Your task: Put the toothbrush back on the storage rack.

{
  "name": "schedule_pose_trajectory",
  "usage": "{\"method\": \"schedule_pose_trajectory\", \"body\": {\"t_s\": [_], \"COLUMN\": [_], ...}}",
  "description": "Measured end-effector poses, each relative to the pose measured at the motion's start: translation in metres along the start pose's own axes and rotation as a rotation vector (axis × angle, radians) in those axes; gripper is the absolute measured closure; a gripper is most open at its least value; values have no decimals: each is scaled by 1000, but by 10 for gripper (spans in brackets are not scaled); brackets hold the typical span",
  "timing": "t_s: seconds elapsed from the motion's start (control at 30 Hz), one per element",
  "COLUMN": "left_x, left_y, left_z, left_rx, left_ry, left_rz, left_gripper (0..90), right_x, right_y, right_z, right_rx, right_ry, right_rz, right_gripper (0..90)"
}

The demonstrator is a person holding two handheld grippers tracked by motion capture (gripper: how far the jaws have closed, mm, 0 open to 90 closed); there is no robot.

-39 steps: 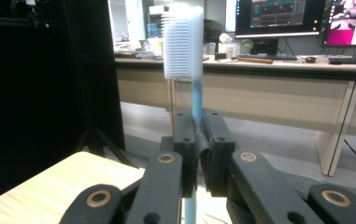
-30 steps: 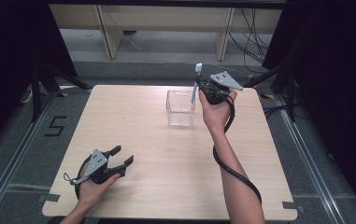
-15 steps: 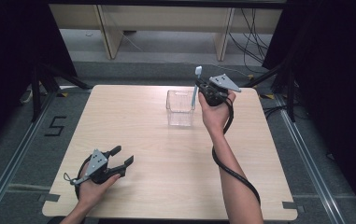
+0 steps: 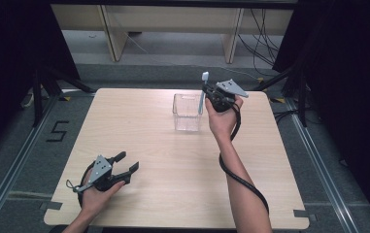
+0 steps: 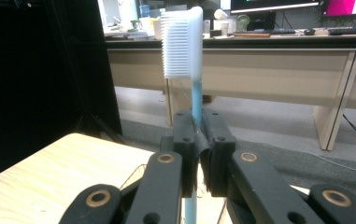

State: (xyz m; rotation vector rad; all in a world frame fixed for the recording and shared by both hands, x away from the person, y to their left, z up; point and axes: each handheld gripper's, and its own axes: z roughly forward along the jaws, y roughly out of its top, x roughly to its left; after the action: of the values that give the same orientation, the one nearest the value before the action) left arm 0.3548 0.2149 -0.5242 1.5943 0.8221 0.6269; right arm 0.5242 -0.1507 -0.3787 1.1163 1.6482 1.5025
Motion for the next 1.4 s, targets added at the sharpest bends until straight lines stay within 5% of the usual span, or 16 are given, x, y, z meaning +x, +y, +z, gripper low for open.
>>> {"method": "schedule_pose_trajectory", "body": {"t_s": [1.4], "left_x": [0], "left_y": [0], "left_z": [-1], "left_rx": [9], "left_ry": [4], "left_rz": [1], "left_gripper": [321], "right_x": [0], "right_y": [-33], "right_z": [12], "right_rx": [81], "right_ry": [-17], "right_rz": [8], "right_gripper": [856]}}
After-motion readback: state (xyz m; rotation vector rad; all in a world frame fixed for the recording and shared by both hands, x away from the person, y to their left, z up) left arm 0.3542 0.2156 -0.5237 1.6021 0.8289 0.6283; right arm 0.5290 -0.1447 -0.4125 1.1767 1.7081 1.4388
